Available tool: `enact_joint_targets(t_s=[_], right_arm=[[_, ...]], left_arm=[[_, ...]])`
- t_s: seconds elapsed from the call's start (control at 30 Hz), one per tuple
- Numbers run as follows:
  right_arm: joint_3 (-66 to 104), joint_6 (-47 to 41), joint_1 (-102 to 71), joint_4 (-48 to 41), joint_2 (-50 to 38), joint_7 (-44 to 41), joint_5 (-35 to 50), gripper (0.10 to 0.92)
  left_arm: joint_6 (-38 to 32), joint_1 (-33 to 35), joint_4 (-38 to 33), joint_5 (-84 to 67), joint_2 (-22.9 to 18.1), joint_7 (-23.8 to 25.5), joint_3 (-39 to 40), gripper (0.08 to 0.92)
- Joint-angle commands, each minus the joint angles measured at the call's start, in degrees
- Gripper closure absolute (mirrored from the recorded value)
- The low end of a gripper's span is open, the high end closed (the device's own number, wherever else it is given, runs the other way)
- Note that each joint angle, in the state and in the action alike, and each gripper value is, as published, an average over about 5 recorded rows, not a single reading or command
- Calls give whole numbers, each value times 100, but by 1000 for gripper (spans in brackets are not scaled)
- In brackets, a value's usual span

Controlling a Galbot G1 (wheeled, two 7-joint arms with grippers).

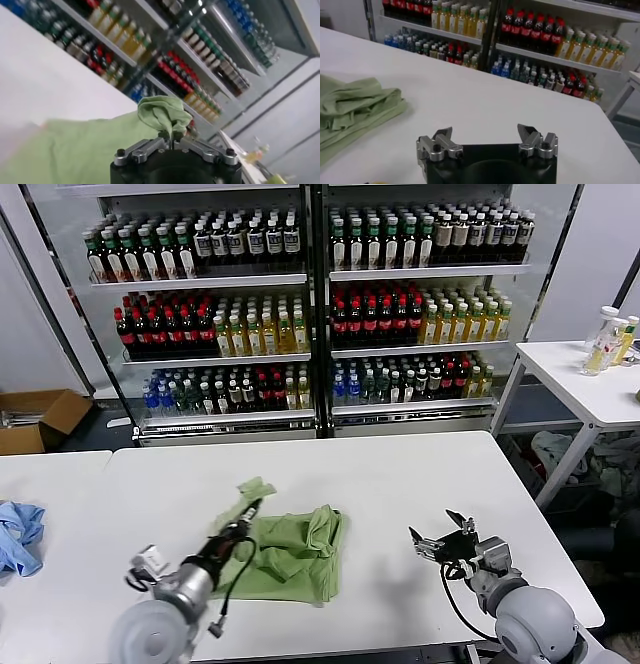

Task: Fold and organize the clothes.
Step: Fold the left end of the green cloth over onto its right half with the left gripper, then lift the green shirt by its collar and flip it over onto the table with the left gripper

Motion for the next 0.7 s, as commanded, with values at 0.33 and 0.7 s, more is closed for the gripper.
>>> enact_joint_targets(t_s=[0.33,0.7], right_arm=[[-95,34,208,-142,-43,-15,56,203],[-117,39,228,-151,-15,-17,64,203]], left_arm=[[566,201,-282,1474,24,1580,668,648],[13,499,285,2522,619,670,-691,336]])
